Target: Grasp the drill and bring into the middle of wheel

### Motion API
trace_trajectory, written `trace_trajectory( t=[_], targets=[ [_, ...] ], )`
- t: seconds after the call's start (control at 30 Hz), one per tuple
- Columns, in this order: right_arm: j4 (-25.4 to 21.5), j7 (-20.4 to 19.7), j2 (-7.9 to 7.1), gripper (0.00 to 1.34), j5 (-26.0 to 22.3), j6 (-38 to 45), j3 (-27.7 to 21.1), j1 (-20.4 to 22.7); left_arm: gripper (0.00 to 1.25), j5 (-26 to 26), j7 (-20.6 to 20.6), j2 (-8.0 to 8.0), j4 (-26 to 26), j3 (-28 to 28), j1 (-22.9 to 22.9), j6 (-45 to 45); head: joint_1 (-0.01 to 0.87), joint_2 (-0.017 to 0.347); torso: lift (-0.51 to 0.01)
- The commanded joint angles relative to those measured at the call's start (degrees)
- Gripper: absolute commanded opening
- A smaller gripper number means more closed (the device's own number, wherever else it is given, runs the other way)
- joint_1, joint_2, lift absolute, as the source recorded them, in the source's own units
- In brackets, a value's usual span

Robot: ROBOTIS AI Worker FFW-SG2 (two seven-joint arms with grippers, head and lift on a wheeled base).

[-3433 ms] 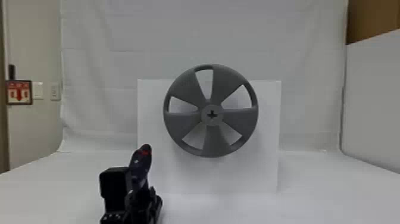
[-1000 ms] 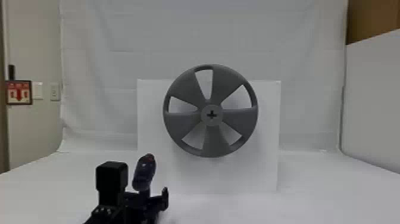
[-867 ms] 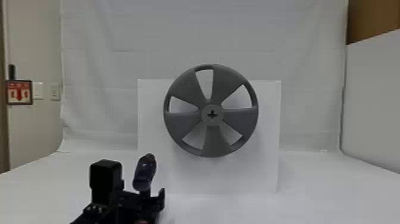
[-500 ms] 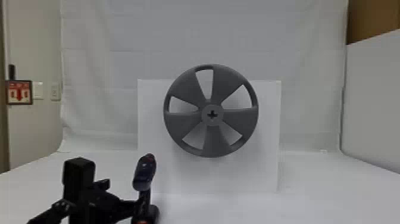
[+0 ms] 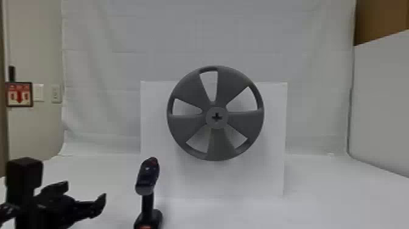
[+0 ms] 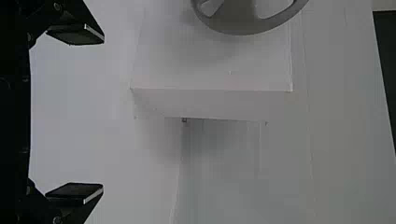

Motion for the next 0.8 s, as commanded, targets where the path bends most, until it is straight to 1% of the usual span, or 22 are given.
trace_trajectory(
  t=[0.0,0.13,0.17,0.27,0.33,0.53,0.63,0.77],
  targets=[
    [-0.09,0.0,-0.14,1.16,-0.23,0.08,-0.7,0.21,1.25,-1.12,1.95,0.44,-3.29,2.26,0.32,1.86,0.054,0.031,-0.403],
    [-0.17,0.0,-0.05,1.16,-0.32,0.08,-0.97,0.3,1.25,-1.21,5.73,0.44,-6.46,2.97,0.94,4.49,0.054,0.031,-0.403],
    [-0.35,0.0,-0.14,1.16,-0.32,-0.01,-1.14,0.3,1.24,-1.03,8.19,0.35,-8.04,2.88,1.47,5.81,0.054,0.031,-0.403],
    [-0.61,0.0,-0.05,1.16,-0.32,-0.01,-1.58,0.3,1.24,0.46,13.55,0.08,-11.03,2.7,2.52,8.27,0.054,0.031,-0.403],
    [-0.79,0.0,-0.14,1.16,-0.32,0.08,-1.85,0.3,1.23,1.69,15.84,-0.09,-12.26,2.7,2.96,9.5,0.054,0.031,-0.403],
    [-1.4,0.0,-0.14,1.16,-0.32,-0.01,-2.2,0.3,1.22,5.29,20.41,-0.71,-15.95,3.14,4.02,13.81,0.054,0.031,-0.403],
    [-1.84,0.0,-0.14,1.16,-0.32,-0.01,-2.11,0.21,1.22,6.52,20.67,-1.23,-16.65,3.76,4.72,13.81,0.054,0.031,-0.403],
    [-2.37,0.0,0.03,1.16,-0.32,0.08,-2.11,0.21,1.22,6.7,20.76,-1.41,-17.09,3.85,4.9,13.72,0.054,0.031,-0.403]
  ],
)
